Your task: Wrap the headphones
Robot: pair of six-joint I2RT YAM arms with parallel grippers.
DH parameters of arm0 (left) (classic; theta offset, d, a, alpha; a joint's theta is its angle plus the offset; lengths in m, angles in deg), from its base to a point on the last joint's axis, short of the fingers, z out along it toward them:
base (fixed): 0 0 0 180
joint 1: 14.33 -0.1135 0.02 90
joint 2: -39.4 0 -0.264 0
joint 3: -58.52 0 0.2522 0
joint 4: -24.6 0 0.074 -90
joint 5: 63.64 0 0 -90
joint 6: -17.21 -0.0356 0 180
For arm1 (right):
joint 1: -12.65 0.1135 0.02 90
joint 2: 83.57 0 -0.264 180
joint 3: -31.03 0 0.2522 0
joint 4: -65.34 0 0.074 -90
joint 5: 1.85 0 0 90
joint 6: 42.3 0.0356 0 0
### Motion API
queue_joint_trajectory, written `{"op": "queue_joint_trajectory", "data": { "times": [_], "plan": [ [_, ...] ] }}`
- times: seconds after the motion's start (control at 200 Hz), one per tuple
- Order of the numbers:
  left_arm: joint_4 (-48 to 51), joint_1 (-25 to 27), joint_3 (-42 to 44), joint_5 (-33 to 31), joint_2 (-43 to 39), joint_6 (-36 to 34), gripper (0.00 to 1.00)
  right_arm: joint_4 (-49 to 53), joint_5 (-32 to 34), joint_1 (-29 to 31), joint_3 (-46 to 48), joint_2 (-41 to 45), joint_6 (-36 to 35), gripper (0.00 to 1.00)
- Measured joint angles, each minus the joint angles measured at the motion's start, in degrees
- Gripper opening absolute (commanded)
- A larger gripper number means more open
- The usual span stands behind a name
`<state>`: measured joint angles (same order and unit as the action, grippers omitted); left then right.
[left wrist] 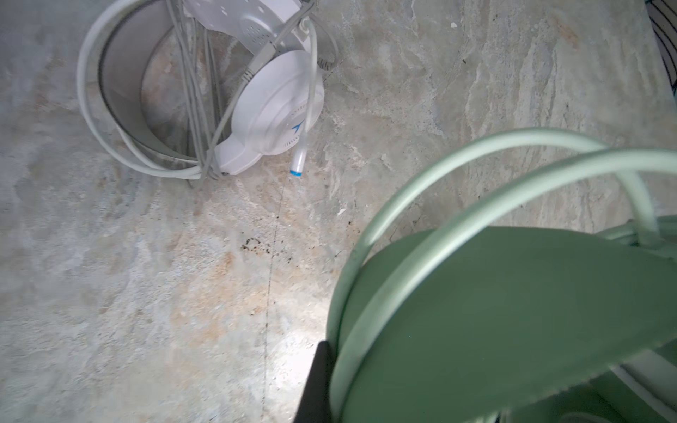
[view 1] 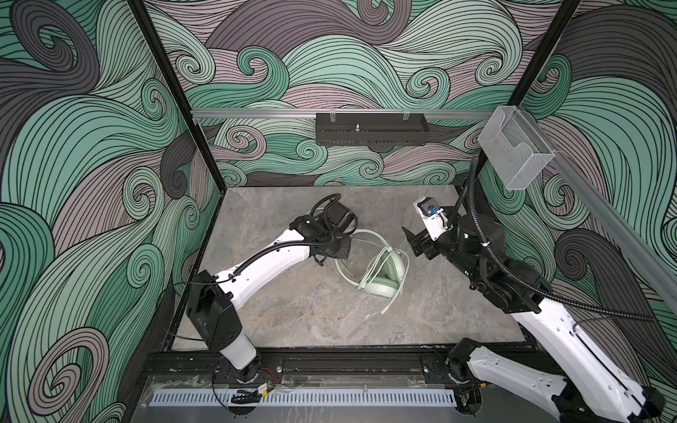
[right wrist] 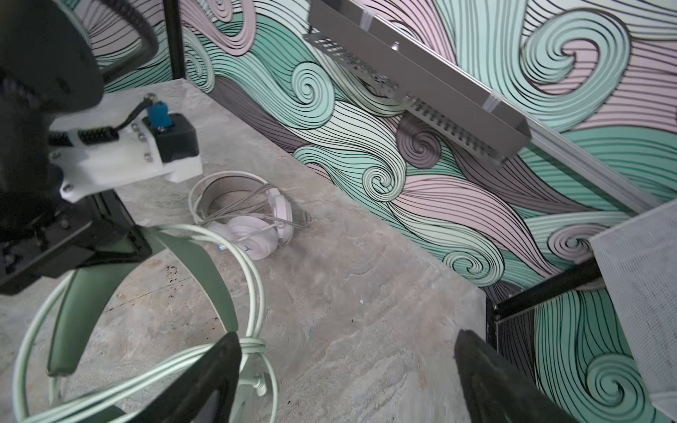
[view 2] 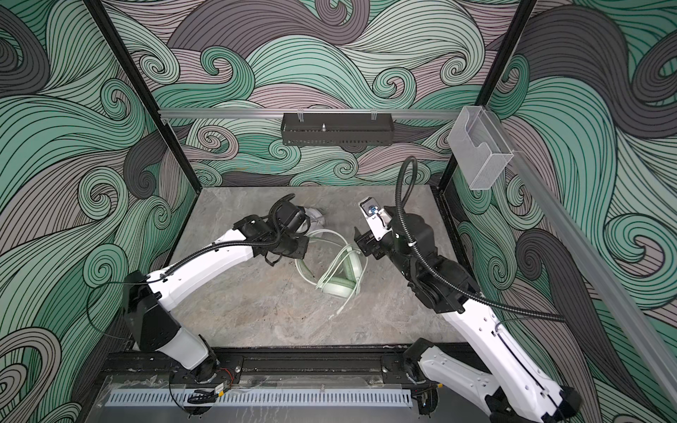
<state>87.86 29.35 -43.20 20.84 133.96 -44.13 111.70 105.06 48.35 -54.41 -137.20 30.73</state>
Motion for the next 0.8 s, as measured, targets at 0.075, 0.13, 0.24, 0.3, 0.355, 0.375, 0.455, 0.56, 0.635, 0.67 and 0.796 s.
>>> {"op": "queue_joint_trajectory", "data": {
  "times": [0.075,0.13,0.24,0.3,0.355,0.375,0.455,0.56,0.635,0.67,0.796],
  "plan": [
    [-1.0,0.0,-3.5,0.3,4.1,2.6,0.00,0.5,1.3,-1.7,0.0,0.6,1.7,1.00],
    [-1.5,0.0,-6.6,0.4,6.9,4.4,0.00,0.9,2.3,-2.7,0.1,1.2,3.1,0.99],
    [-2.1,0.0,-13.6,0.5,12.5,7.8,0.00,1.2,3.4,-3.9,0.2,2.3,5.4,1.00],
    [-2.4,0.0,-17.4,0.5,15.3,9.0,0.00,1.2,3.7,-4.1,0.2,2.9,6.3,1.00],
    [-2.4,0.0,-20.4,0.5,17.4,9.8,0.00,1.1,3.9,-4.2,0.5,3.4,6.9,1.00],
    [-2.5,0.0,-21.3,0.4,18.0,10.1,0.00,1.2,4.0,-4.2,0.6,3.5,7.0,1.00],
    [-3.3,0.0,-24.4,0.3,20.5,11.5,0.00,1.3,4.4,-4.4,1.0,4.0,7.6,1.00],
    [-4.1,0.0,-28.3,-0.1,24.4,14.5,0.00,1.5,5.4,-4.5,1.1,4.3,8.3,1.00],
    [-4.2,0.2,-32.3,-0.5,28.4,16.6,0.00,1.6,6.2,-4.5,1.1,4.6,8.7,1.00],
    [-4.1,0.3,-34.5,-0.8,30.6,17.5,0.00,1.5,6.6,-4.5,1.2,4.9,8.9,1.00],
    [-3.0,0.9,-43.9,-1.5,39.1,20.2,0.00,1.5,7.3,-4.5,2.0,6.4,9.5,0.99]
  ]
}}
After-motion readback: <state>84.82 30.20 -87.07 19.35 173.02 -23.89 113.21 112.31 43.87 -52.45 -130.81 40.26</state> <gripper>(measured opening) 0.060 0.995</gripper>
